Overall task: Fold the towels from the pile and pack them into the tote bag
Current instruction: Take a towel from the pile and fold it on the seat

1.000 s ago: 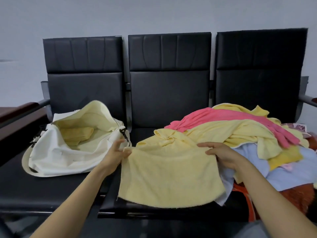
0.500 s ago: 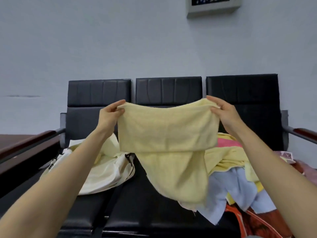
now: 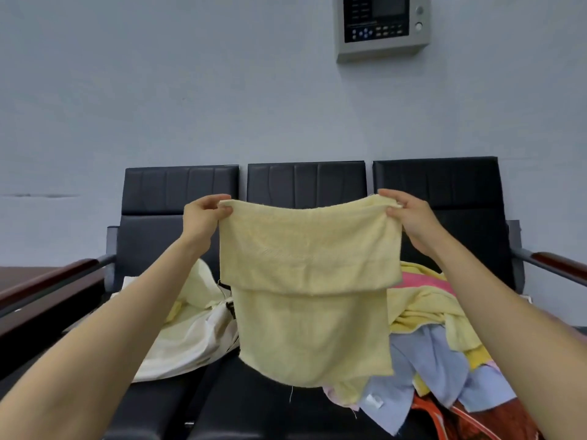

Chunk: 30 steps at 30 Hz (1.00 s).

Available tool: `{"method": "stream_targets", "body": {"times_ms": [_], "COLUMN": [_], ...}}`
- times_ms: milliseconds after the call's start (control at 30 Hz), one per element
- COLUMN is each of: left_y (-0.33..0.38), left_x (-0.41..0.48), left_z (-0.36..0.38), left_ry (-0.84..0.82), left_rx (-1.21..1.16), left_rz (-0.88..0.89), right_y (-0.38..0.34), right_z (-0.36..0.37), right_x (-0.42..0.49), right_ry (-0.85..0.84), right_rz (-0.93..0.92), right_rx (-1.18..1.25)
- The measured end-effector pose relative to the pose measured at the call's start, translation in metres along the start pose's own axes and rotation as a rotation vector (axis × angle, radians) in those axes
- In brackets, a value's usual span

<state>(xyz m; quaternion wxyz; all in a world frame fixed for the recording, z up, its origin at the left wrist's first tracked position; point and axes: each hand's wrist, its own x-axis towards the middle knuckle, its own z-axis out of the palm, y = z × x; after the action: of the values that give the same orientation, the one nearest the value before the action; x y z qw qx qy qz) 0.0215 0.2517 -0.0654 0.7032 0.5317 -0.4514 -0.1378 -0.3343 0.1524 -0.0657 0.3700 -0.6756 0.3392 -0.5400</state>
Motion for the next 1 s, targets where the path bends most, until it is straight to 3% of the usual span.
{"method": "stream_targets", "body": {"times_ms": [167, 333, 533, 800, 1000], "left_y": [-0.002, -0.002, -0.001, -0.013, -0.017], "left_x": [0.005, 0.009, 0.001, -0.023, -0.013], "left_z": [0.003, -0.001, -0.004, -0.020, -0.022], "left_ry": [-0.121, -0.083, 0.045, -0.030, 0.040], "left_rx": [-0.149, -0.072, -0.091, -0.086, 0.147], "left_rz": [-0.052, 0.042, 0.054, 0.050, 0.057], "right_y": [0.005, 0.001, -0.003, 0.009, 0.010], "right_z": [0.002, 0.007, 0.012, 0.006, 0.006], "right_x": [0.008, 0.011, 0.004, -0.015, -0.001], "right_ry": [-0.014, 0.006, 0.186, 0.181, 0.216], "right_rz": [-0.026, -0.074, -0.048, 0.008, 0.136], "right_rx": [0.078, 0.020, 0.104, 0.078, 0.079]}}
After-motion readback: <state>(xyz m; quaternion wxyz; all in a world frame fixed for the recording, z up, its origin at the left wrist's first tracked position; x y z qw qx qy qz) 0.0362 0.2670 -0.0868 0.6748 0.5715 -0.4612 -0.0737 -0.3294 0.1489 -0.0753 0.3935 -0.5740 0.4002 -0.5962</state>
